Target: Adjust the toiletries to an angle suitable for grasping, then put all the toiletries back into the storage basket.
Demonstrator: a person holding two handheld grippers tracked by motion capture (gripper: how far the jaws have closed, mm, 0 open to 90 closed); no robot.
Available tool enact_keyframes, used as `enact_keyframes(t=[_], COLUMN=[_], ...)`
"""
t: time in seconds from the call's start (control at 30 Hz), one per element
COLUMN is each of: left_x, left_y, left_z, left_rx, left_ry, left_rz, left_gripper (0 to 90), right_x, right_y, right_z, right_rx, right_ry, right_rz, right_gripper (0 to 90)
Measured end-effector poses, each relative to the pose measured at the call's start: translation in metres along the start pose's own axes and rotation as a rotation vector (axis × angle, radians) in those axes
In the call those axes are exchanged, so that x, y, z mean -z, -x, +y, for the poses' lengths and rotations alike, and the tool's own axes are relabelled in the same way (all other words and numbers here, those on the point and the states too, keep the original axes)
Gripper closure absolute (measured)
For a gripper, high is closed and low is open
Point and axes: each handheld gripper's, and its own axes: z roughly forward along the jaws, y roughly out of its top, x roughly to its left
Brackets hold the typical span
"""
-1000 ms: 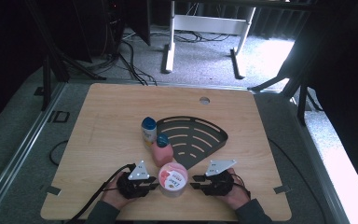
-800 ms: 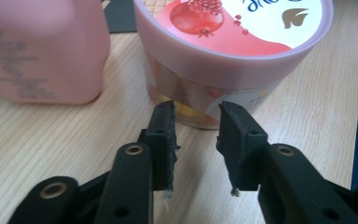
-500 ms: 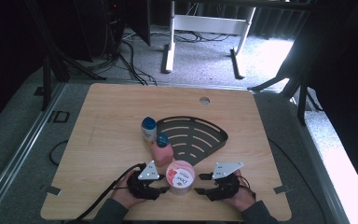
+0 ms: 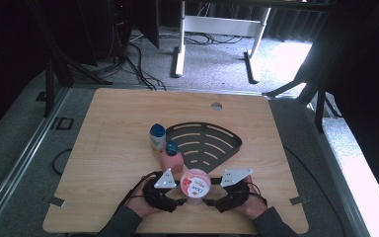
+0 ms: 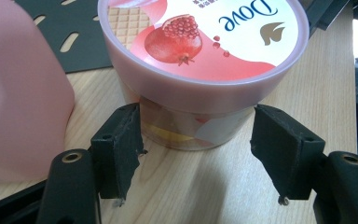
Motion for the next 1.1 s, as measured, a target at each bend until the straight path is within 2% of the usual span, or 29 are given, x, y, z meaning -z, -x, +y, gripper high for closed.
enact_keyframes(t=[0.27, 0.47, 1.1], left_x=[-0.010, -0.022, -0.035], left_y=[0.007, 0.007, 0.008], left_z=[0.012, 0.019, 0.028], left_rx=[-0.021, -0.020, -0.029], left_ry=[0.005, 0.027, 0.048], left_rz=[-0.015, -0.029, -0.018], left_gripper=[34.5, 30.0, 24.5], right_x=[0.014, 0.021, 0.025], right_y=[0.003, 0.005, 0.012], right_z=[-0.010, -0.017, -0.022], right_rx=[-0.001, -0.008, -0.037], right_ry=[-0.005, -0.008, 0.005], right_rz=[0.002, -0.032, -0.042], right_gripper=[24.1, 22.6, 16.8])
